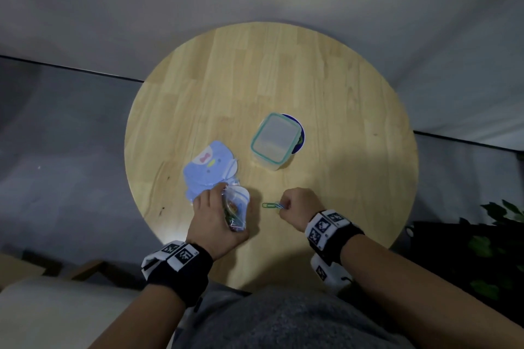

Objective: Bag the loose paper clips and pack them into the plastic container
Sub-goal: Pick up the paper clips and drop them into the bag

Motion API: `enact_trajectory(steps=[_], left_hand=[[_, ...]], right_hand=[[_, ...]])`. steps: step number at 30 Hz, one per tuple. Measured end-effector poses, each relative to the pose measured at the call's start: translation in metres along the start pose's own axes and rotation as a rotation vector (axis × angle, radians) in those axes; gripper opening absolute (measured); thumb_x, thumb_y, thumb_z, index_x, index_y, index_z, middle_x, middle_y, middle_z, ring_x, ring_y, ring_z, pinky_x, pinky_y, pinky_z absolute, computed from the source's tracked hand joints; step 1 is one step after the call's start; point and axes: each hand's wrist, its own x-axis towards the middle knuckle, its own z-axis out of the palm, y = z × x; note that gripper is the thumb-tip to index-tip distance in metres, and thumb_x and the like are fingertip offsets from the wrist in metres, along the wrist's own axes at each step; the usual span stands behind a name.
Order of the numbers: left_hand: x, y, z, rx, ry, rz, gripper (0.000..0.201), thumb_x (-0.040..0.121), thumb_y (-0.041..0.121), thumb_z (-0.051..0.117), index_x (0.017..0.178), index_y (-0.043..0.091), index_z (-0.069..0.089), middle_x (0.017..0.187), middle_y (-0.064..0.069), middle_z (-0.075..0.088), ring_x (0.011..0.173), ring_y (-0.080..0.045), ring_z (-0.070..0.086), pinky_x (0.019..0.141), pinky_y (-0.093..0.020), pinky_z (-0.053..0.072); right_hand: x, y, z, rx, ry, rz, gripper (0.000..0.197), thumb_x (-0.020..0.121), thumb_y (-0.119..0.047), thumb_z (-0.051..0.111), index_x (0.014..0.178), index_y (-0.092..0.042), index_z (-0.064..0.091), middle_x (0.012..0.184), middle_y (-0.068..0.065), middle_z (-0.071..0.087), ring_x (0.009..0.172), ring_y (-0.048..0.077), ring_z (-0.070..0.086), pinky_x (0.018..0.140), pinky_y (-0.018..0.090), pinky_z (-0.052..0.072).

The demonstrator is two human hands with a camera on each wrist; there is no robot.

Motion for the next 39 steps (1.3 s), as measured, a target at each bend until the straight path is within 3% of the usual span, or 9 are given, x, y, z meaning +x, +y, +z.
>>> enact_trajectory(steps=[4, 6, 10, 16, 21, 26, 29, 33, 39], left_hand=[[0.008, 0.014, 0.005, 0.048, -0.022, 0.11, 0.09, 0.049, 0.045, 0.066, 0.126, 0.006, 0.043, 0.107, -0.01, 0.053, 0.1, -0.032, 0.048, 0.091, -0.03, 0.027], [0.013, 0.025, 0.006, 0.07, -0.02, 0.175, 0.09, 0.05, 0.046, 0.062, 0.127, 0.003, 0.043, 0.107, -0.01, 0.054, 0.099, -0.032, 0.048, 0.09, -0.033, 0.03], [0.019, 0.052, 0.01, 0.06, 0.05, 0.254, 0.091, 0.049, 0.041, 0.068, 0.126, 0.0, 0.043, 0.106, -0.013, 0.054, 0.096, -0.03, 0.044, 0.087, -0.035, 0.031], [0.019, 0.076, 0.015, -0.015, 0.139, 0.235, 0.09, 0.047, 0.036, 0.075, 0.123, 0.001, 0.042, 0.101, -0.013, 0.049, 0.094, -0.026, 0.037, 0.081, -0.033, 0.029], [0.02, 0.068, 0.021, -0.069, 0.154, 0.123, 0.092, 0.05, 0.04, 0.079, 0.126, 0.003, 0.042, 0.108, -0.011, 0.048, 0.098, -0.028, 0.042, 0.087, -0.027, 0.025], [0.02, 0.048, 0.013, -0.073, 0.171, 0.023, 0.09, 0.049, 0.042, 0.068, 0.126, 0.004, 0.042, 0.106, -0.011, 0.048, 0.1, -0.03, 0.042, 0.09, -0.034, 0.03], [0.018, 0.029, 0.006, -0.028, 0.183, -0.017, 0.087, 0.051, 0.044, 0.067, 0.124, 0.004, 0.043, 0.104, -0.011, 0.049, 0.1, -0.033, 0.046, 0.09, -0.033, 0.03], [0.009, 0.007, -0.005, 0.034, 0.146, -0.049, 0.091, 0.048, 0.051, 0.06, 0.124, 0.005, 0.042, 0.106, -0.012, 0.05, 0.1, -0.036, 0.047, 0.09, -0.036, 0.03], [0.003, -0.008, -0.02, 0.086, 0.104, -0.034, 0.093, 0.046, 0.051, 0.056, 0.124, 0.002, 0.042, 0.107, -0.013, 0.049, 0.099, -0.033, 0.044, 0.089, -0.036, 0.028]], right_hand=[[-0.019, -0.016, -0.05, 0.191, -0.03, 0.017, 0.004, 0.067, -0.009, 0.074, 0.066, -0.01, 0.07, 0.055, -0.01, 0.063, 0.052, 0.003, 0.055, 0.056, 0.019, 0.041], [-0.025, -0.031, -0.073, 0.194, -0.082, -0.01, 0.005, 0.066, -0.006, 0.072, 0.062, -0.005, 0.069, 0.044, -0.008, 0.057, 0.038, 0.0, 0.048, 0.05, 0.019, 0.04], [-0.022, -0.062, -0.099, -0.049, -0.118, -0.055, 0.015, 0.068, -0.005, 0.07, 0.076, 0.007, 0.071, 0.061, 0.015, 0.063, 0.051, 0.016, 0.054, 0.053, 0.026, 0.046], [-0.015, -0.087, -0.103, -0.274, -0.104, -0.01, 0.032, 0.07, -0.009, 0.076, 0.052, -0.009, 0.05, 0.054, 0.003, 0.051, 0.064, 0.022, 0.058, 0.046, 0.023, 0.04], [-0.018, -0.086, -0.101, 0.035, -0.071, -0.005, 0.013, 0.076, -0.006, 0.068, 0.085, 0.002, 0.072, 0.083, 0.017, 0.073, 0.074, 0.028, 0.07, 0.073, 0.035, 0.059], [-0.011, -0.06, -0.092, 0.521, 0.165, 0.111, 0.018, 0.08, 0.005, 0.05, 0.069, -0.003, 0.062, 0.064, 0.012, 0.063, 0.041, 0.02, 0.052, 0.042, 0.022, 0.045], [0.007, -0.03, -0.059, 0.27, 0.163, 0.102, 0.01, 0.075, -0.002, 0.062, 0.07, -0.012, 0.062, 0.08, 0.014, 0.071, 0.058, 0.027, 0.063, 0.059, 0.034, 0.057], [0.017, -0.01, -0.008, -0.111, -0.062, 0.004, 0.033, 0.075, -0.011, 0.069, 0.107, -0.012, 0.06, 0.11, 0.01, 0.061, 0.101, 0.03, 0.06, 0.085, 0.035, 0.05], [0.017, 0.002, 0.028, -0.304, -0.009, -0.112, 0.026, 0.085, -0.002, 0.053, 0.111, -0.002, 0.054, 0.113, 0.018, 0.056, 0.103, 0.037, 0.056, 0.085, 0.039, 0.045]])
